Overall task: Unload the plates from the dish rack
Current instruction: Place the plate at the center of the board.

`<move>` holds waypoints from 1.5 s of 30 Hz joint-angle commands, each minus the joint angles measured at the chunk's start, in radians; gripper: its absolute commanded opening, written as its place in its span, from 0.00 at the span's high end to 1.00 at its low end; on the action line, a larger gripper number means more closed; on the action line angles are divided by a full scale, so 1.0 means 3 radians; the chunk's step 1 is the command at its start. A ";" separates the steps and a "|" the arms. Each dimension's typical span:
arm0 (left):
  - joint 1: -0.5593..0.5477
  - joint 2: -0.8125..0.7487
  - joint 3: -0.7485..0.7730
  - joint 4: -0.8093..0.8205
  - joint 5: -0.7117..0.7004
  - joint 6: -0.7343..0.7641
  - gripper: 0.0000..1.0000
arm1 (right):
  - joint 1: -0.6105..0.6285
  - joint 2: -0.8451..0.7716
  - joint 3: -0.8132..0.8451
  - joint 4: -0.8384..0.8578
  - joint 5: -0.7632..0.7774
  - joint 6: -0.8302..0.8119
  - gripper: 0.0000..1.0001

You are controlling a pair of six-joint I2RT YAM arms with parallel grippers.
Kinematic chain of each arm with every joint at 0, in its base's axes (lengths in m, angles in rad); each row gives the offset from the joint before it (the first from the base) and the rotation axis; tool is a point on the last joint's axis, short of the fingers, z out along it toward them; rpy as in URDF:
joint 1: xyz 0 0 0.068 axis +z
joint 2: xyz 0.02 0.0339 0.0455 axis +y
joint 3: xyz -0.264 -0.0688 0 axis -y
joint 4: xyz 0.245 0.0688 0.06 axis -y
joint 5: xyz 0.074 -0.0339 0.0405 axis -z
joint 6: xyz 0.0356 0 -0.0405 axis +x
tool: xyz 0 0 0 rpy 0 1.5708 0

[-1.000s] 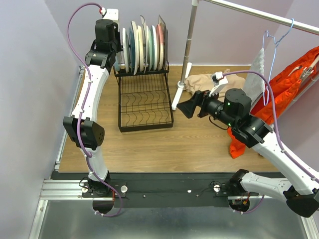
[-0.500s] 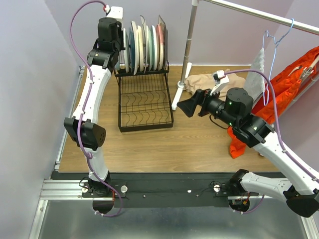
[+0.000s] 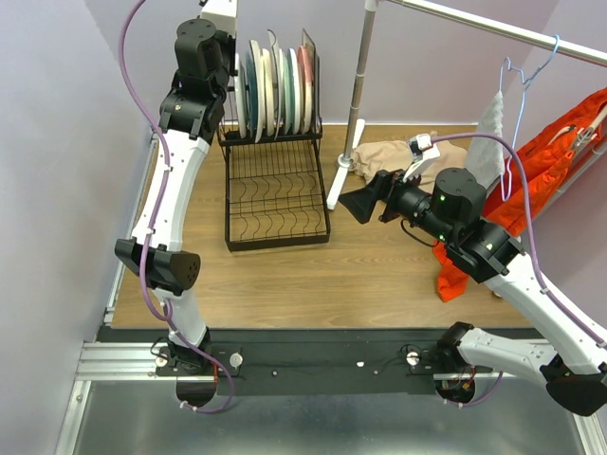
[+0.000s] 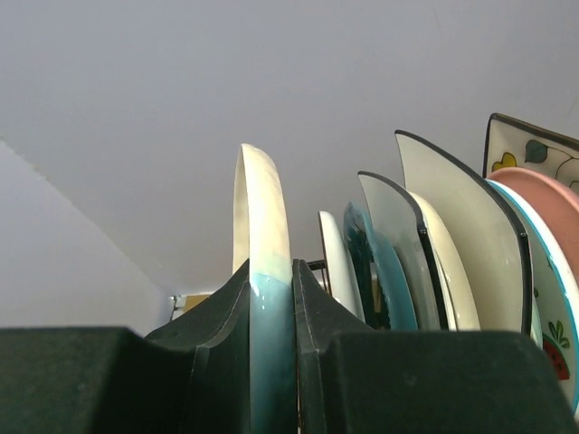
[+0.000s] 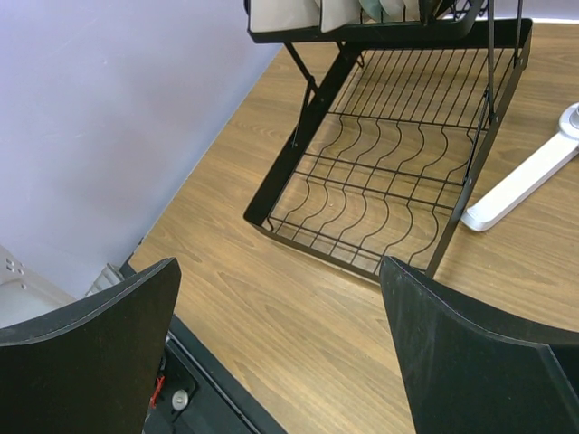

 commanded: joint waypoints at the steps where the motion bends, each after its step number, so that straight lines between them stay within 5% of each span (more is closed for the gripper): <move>1: -0.0036 -0.0212 0.0091 0.0441 -0.0125 0.0142 1.00 | -0.0002 -0.0047 0.0038 -0.0004 0.0027 0.0013 0.00; 26: -0.0491 -0.0846 -0.0271 0.0309 -0.0784 0.0418 1.00 | -0.0002 -0.0200 -0.0069 -0.0009 -0.0070 0.0181 0.00; 33: -0.0982 -0.1178 -0.0593 0.0171 -0.1224 0.0490 1.00 | -0.0002 -0.0379 -0.0237 -0.0080 -0.0213 0.0360 0.00; 45: -0.2377 -0.1721 -0.1130 -0.0397 -0.2359 0.0414 1.00 | -0.0002 -0.0814 -0.0647 -0.0739 0.0026 0.0871 0.00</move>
